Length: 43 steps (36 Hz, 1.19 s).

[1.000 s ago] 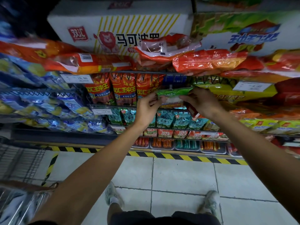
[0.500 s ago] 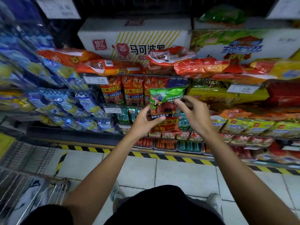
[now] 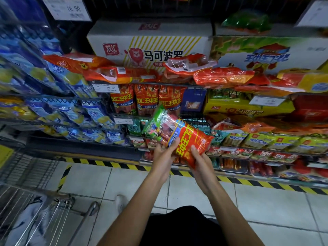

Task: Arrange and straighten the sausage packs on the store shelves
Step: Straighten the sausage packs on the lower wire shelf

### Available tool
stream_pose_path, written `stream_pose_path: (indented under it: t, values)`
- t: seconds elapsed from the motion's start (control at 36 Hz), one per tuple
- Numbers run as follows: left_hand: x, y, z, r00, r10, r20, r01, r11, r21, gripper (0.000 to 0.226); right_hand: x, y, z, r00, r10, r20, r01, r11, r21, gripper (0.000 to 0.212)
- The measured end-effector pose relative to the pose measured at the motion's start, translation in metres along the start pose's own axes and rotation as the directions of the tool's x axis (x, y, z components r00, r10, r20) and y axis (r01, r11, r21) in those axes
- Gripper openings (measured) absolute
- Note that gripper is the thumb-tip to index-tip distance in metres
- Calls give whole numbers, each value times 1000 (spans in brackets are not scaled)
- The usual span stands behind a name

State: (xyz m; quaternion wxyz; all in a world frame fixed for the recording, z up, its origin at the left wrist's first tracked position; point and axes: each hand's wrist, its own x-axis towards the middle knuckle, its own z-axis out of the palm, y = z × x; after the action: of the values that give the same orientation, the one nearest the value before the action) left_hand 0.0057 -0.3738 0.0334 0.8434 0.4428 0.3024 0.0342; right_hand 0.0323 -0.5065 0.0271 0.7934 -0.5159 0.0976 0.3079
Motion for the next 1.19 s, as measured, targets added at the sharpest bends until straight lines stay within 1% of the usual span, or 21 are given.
stream_pose_path:
  t: [0.08,0.14,0.19,0.28,0.33,0.39,0.42,0.47,0.53,0.58,0.64,0.69,0.75,0.81,0.89,0.94,1.0,1.03,1.08,1.14,1.19]
  values:
    - [-4,-7,1,1000,-23,9,22,999,24,61,-3,-2,-1,995,-20,-96,16,999,-42,40]
    - [-6,-5,-1,999,-45,11,44,996,83,59,-6,-5,-4,990,-32,-136,27,999,-38,39]
    - [-7,0,-5,995,-91,34,83,976,204,50,-9,-9,-7,981,-66,-185,55,997,-62,36]
    - [-11,8,-17,986,-155,58,118,901,418,28,-11,-19,-13,958,-154,-242,111,977,-184,26]
    - [-14,15,-26,997,-77,34,46,838,543,21,-10,-27,-19,946,-207,-249,144,958,-250,20]
    - [-14,23,-34,992,127,9,-105,778,619,15,-11,-35,-24,939,-265,-218,193,933,-303,16]
    - [-13,28,-37,973,232,14,-186,738,648,13,-12,-38,-26,937,-289,-196,215,921,-325,15]
    - [-8,41,-37,931,351,98,-312,628,713,26,-12,-45,-28,937,-313,-157,243,904,-352,15]
    - [-3,55,-32,901,351,254,-411,505,759,46,-12,-52,-28,940,-325,-105,262,882,-391,17]
    - [2,68,-23,863,301,405,-498,378,780,60,-9,-60,-28,947,-321,-31,271,843,-464,20]
    - [11,78,-16,836,212,506,-549,325,770,69,-5,-71,-28,952,-302,37,269,779,-566,27]
    - [23,86,-8,841,43,540,-518,353,779,77,-2,-83,-27,951,-289,114,288,683,-671,43]
    - [35,89,-3,841,-114,529,-465,350,813,75,0,-94,-24,942,-280,185,323,609,-724,53]
    - [44,85,-2,851,-162,500,-429,338,838,70,1,-101,-20,934,-273,229,349,573,-741,55]
    - [55,73,-7,868,-87,489,-427,373,824,68,6,-106,-18,922,-294,252,377,526,-762,60]
    - [60,64,-14,882,10,472,-436,398,807,65,7,-106,-21,921,-311,235,379,575,-725,62]
    - [62,57,-16,896,98,433,-427,453,782,63,8,-106,-26,917,-330,223,387,608,-693,66]
    - [63,55,-16,899,140,414,-427,484,764,62,10,-107,-27,913,-337,228,393,587,-708,68]
    - [64,52,-12,893,214,396,-447,531,720,59,18,-109,-29,913,-326,244,384,489,-783,68]
    - [65,50,-6,884,263,386,-465,565,681,58,27,-113,-25,910,-322,263,377,372,-848,65]
    - [67,50,1,877,301,375,-480,593,646,57,35,-117,-19,885,-377,273,390,280,-877,57]
